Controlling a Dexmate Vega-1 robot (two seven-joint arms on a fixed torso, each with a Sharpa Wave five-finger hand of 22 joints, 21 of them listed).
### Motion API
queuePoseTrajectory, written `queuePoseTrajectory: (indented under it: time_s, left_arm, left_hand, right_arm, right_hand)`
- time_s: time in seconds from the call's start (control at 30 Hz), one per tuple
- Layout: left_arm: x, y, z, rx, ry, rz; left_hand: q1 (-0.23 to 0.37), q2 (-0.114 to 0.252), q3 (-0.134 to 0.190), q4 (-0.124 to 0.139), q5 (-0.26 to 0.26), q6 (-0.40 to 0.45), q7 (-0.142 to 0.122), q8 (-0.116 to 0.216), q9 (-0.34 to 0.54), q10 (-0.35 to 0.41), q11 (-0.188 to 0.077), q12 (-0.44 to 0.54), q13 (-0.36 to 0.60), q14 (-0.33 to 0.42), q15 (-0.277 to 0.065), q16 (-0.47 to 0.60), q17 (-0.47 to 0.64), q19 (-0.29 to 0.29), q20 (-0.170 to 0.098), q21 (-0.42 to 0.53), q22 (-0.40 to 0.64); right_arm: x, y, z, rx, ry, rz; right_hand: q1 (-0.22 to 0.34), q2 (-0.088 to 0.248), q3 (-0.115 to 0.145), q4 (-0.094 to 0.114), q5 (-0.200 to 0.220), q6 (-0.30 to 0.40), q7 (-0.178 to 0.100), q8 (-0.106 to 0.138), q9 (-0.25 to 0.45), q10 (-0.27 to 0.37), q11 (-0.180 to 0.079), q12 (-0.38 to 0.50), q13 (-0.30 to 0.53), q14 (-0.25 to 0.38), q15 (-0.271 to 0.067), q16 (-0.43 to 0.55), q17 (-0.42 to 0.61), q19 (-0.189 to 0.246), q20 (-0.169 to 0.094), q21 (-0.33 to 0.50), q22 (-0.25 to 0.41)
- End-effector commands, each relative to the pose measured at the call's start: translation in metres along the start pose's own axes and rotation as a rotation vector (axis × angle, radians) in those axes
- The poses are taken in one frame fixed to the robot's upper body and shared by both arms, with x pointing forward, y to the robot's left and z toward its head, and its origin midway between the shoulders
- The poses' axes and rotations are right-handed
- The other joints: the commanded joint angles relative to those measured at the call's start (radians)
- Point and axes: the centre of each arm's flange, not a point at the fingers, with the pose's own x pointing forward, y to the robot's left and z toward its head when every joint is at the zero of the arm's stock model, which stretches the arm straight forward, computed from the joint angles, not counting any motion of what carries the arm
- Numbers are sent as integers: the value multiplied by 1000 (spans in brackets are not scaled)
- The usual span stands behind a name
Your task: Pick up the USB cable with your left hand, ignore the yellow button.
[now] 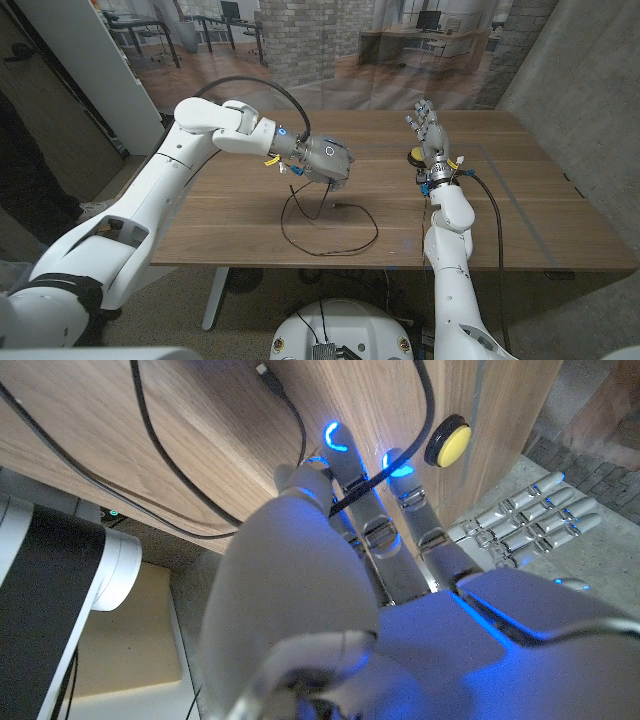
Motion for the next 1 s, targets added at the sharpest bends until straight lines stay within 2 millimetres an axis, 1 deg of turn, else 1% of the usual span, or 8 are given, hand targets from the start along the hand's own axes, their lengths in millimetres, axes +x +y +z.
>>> queuePoseTrajectory:
  time_s: [0.03, 0.47, 0.7, 0.77, 1.0]
  left_arm:
    - [-14, 18, -14, 8, 137, 82]
    - [-23, 28, -22, 42, 207, 118]
    - [-29, 33, -29, 52, 249, 154]
    - [-30, 35, -31, 52, 257, 164]
    - [-34, 43, -36, 72, 285, 208]
  left_hand:
    - [3, -7, -4, 1, 7, 12, 1, -5, 1, 14, 5, -8, -1, 12, -12, -7, -1, 12, -78, 8, -1]
    - [4, -7, -7, 3, 16, 17, -3, -17, 2, 14, 3, -15, -2, 18, -12, -16, -4, 15, -81, 10, -11]
    - [4, -7, -8, 5, 20, 20, -5, -23, 2, 15, 3, -16, 1, 19, -12, -22, -5, 16, -83, 10, -16]
    - [5, -8, -9, 5, 23, 24, 0, -25, 2, 14, 3, -17, 3, 20, -13, -25, -6, 16, -83, 11, -19]
    - [6, -8, -11, 6, 28, 24, -3, -34, 3, 17, 4, -19, 6, 23, -13, -32, -8, 15, -83, 11, -25]
  right_arm:
    - [-5, 6, 4, 0, -2, 14]
    - [-4, 11, 6, 3, -6, 25]
    - [-4, 13, 5, 3, -5, 27]
    - [-4, 13, 5, 6, -6, 28]
    - [-3, 14, 5, 7, -7, 32]
  right_hand:
    - [-4, -4, 3, -7, 11, 1, -2, 5, 4, 8, -2, -1, 1, 8, 7, 4, 2, 9, -3, 5, 4]
    - [-4, -4, 4, -8, 11, 2, -1, 5, 4, 9, -2, -1, 1, 8, 6, 3, 2, 10, -3, 5, 4]
    - [-4, -4, 4, -9, 11, 2, -1, 5, 4, 9, -2, -1, 1, 8, 6, 3, 2, 10, -3, 4, 4]
    - [-4, -4, 4, -9, 11, 2, -1, 5, 4, 9, -2, -1, 1, 9, 5, 3, 2, 10, -3, 4, 4]
    - [-3, -4, 4, -9, 11, 2, -1, 5, 4, 9, -3, -1, 1, 8, 7, 3, 2, 10, -3, 4, 4]
